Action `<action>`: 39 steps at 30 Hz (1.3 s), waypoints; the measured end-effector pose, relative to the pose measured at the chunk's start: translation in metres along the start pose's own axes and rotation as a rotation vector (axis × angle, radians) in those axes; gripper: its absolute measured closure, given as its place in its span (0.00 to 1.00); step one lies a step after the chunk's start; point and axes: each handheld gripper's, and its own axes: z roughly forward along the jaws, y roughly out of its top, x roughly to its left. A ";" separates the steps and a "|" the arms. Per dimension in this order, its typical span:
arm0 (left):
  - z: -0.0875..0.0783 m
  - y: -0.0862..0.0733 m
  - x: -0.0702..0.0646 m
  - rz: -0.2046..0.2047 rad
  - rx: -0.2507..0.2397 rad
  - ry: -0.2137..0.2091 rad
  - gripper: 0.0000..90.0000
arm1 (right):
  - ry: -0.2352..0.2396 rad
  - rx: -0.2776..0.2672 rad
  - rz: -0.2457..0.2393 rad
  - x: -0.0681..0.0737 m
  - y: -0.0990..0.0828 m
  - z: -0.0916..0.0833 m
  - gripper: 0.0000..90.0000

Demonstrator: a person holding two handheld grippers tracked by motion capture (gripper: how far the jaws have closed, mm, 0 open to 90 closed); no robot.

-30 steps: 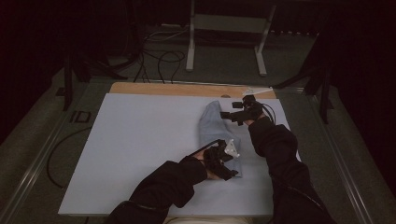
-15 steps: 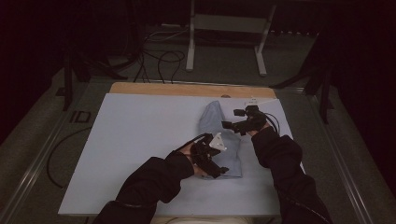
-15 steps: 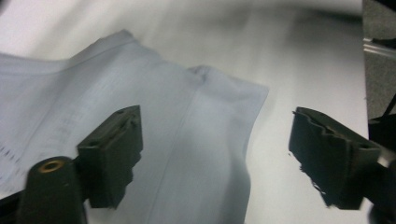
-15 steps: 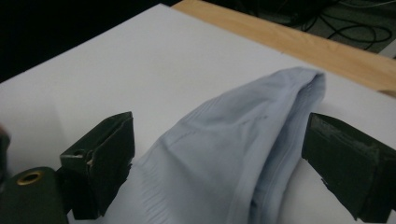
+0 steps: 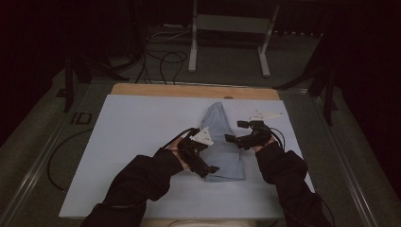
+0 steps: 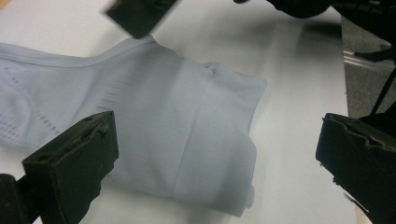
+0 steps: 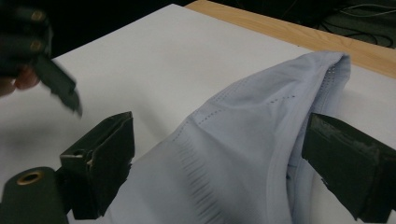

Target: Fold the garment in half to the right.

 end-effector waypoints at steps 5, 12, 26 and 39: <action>-0.013 -0.005 0.007 0.007 0.000 0.013 0.00 | -0.008 -0.016 -0.010 0.004 -0.006 -0.009 0.11; -0.028 -0.014 0.010 0.022 -0.003 0.030 0.00 | -0.011 -0.037 -0.026 0.011 -0.017 -0.024 0.11; -0.059 -0.045 0.015 -0.006 -0.019 0.053 0.00 | -0.007 -0.017 -0.050 0.020 -0.047 -0.042 0.11; -0.082 -0.089 0.017 -0.069 -0.015 0.096 0.00 | -0.017 0.007 -0.063 0.026 -0.067 -0.051 0.11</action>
